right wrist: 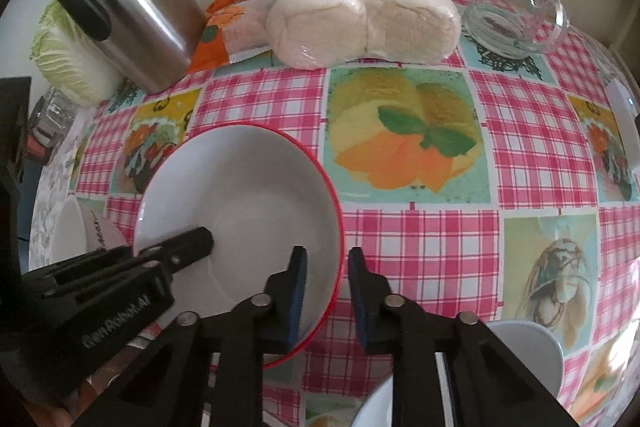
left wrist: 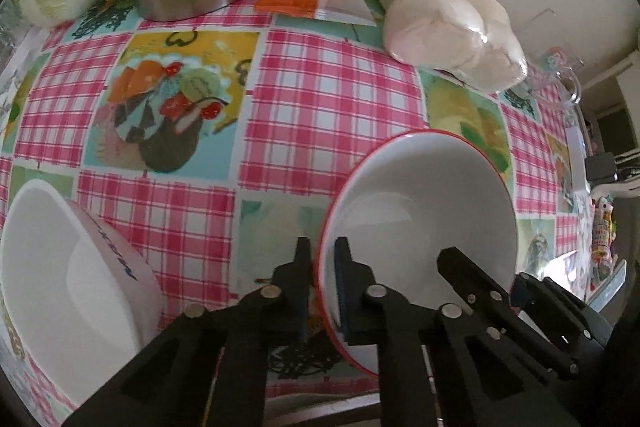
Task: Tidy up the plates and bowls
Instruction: 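Close the left gripper on the bowl rim while the right gripper closes on it too, then lift the red-rim bowl with both grippers and carry it over the steel basin, then lower the red-rim bowl with both grippers onto the floral plate in the basin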
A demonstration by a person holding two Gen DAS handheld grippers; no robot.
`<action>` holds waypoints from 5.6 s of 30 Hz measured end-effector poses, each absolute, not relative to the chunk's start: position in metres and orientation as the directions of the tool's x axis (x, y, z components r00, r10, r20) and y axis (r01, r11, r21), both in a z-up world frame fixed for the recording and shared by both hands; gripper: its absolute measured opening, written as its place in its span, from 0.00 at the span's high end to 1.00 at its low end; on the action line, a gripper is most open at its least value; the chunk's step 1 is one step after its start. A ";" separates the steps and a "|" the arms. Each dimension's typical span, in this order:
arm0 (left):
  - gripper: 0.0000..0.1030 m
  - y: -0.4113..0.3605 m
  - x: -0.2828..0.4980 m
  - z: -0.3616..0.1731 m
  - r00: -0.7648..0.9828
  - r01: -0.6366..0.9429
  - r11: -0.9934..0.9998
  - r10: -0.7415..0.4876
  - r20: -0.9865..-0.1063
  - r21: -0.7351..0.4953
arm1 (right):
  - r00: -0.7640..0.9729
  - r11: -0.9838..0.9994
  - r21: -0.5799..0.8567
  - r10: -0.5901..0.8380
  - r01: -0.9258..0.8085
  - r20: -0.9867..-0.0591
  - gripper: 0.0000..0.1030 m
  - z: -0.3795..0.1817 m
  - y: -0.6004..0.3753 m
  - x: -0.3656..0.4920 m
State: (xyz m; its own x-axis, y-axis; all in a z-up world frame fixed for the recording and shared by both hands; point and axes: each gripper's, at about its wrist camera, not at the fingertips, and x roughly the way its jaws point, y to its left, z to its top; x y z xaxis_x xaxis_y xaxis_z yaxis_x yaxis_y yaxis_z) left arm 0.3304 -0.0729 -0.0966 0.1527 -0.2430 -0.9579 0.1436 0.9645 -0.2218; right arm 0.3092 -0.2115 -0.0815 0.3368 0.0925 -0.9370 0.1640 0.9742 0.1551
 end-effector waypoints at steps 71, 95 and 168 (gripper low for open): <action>0.89 -0.005 0.133 -0.025 0.426 0.088 0.940 -0.335 -0.841 -0.330 | 0.522 0.957 0.250 0.140 0.147 -0.841 0.84 -0.016 -0.151 0.118; 0.88 -0.002 0.150 -0.054 0.360 0.047 0.929 -0.358 -0.862 -0.366 | 0.474 0.943 0.267 0.147 0.197 -0.868 0.84 -0.038 -0.157 0.135; 0.74 0.004 0.157 -0.059 0.354 0.009 0.915 -0.380 -0.854 -0.404 | 0.485 0.920 0.327 0.188 0.218 -0.854 0.76 -0.043 -0.161 0.139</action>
